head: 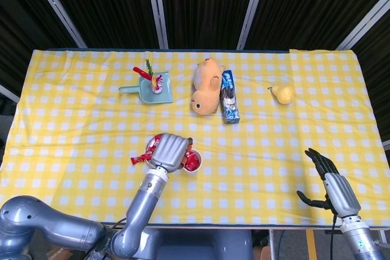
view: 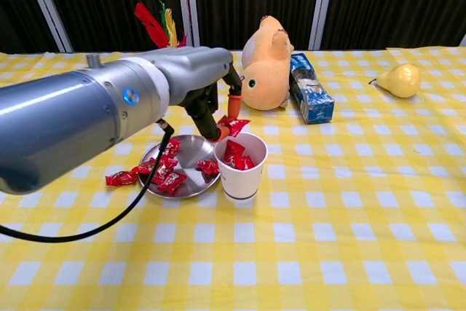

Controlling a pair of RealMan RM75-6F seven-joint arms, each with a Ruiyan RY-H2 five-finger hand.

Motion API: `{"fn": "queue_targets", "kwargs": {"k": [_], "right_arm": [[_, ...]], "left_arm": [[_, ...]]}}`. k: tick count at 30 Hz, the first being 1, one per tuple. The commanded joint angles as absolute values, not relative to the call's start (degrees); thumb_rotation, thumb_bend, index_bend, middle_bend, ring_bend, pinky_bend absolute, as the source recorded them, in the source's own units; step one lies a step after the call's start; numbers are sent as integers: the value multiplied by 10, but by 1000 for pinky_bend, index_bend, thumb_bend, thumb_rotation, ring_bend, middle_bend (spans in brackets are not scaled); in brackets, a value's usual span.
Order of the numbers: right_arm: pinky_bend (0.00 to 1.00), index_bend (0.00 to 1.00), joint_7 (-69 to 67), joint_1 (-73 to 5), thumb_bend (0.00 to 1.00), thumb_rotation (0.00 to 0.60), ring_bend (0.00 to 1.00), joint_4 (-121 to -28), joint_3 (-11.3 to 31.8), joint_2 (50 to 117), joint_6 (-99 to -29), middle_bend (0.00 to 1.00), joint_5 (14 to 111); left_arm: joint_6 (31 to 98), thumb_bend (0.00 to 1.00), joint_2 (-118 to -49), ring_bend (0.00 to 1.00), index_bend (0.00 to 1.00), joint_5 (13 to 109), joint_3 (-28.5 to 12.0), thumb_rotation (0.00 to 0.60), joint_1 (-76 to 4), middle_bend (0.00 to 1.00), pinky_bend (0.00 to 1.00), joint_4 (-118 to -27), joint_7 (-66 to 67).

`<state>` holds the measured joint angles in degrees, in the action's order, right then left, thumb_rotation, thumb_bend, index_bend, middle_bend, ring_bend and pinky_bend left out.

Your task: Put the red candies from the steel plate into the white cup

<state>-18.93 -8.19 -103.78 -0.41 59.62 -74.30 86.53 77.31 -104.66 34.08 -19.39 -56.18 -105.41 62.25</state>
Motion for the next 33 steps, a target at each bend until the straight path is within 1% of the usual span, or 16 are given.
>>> {"fn": "queue_targets", "kwargs": {"k": [1,6,9,16,20,25,30,33], "right_arm": [[0,0,-193,-82,327,600,0,-1038,-4,595,-742,0,865],[0,0,-197,-84,326,600,0,-1037,-4,594,-740,0,865],[0,0,-198,-84,326,600,0,-1037,-3,594,-739,0,864],[0,0,-194,-84,327,600,0,-1037,-3,595,-740,0,864],[0,0,-192,-83,327,600,0,-1038,-4,595,-740,0,863],[0,0,-190,-83,327,600,0,-1038,-4,595,-741,0,864],[0,0,-187,-82,327,600,0,-1039,-5,596,-742,0,866],[0,0,-187,-82,327,600,0,-1040,-5,596,-742,0,865]], "left_arm": [[774,395,-1065,978,522,322,-195,600,-577,927,1000,-1038,637],[787,282,-1076,969,485,292,-196,600,-593,912,1000,-1030,667],[795,248,-1075,969,466,286,-200,600,-595,910,1000,-1033,667],[810,236,-1053,969,426,311,-207,600,-586,909,1000,-1056,636],[819,236,-1029,969,419,326,-203,600,-572,909,1000,-1081,618],[835,236,-981,969,415,347,-181,600,-539,912,1000,-1129,593],[855,236,-924,970,430,367,-134,600,-495,922,1000,-1168,570],[855,236,-901,970,434,372,-108,600,-473,926,1000,-1170,554]]}}
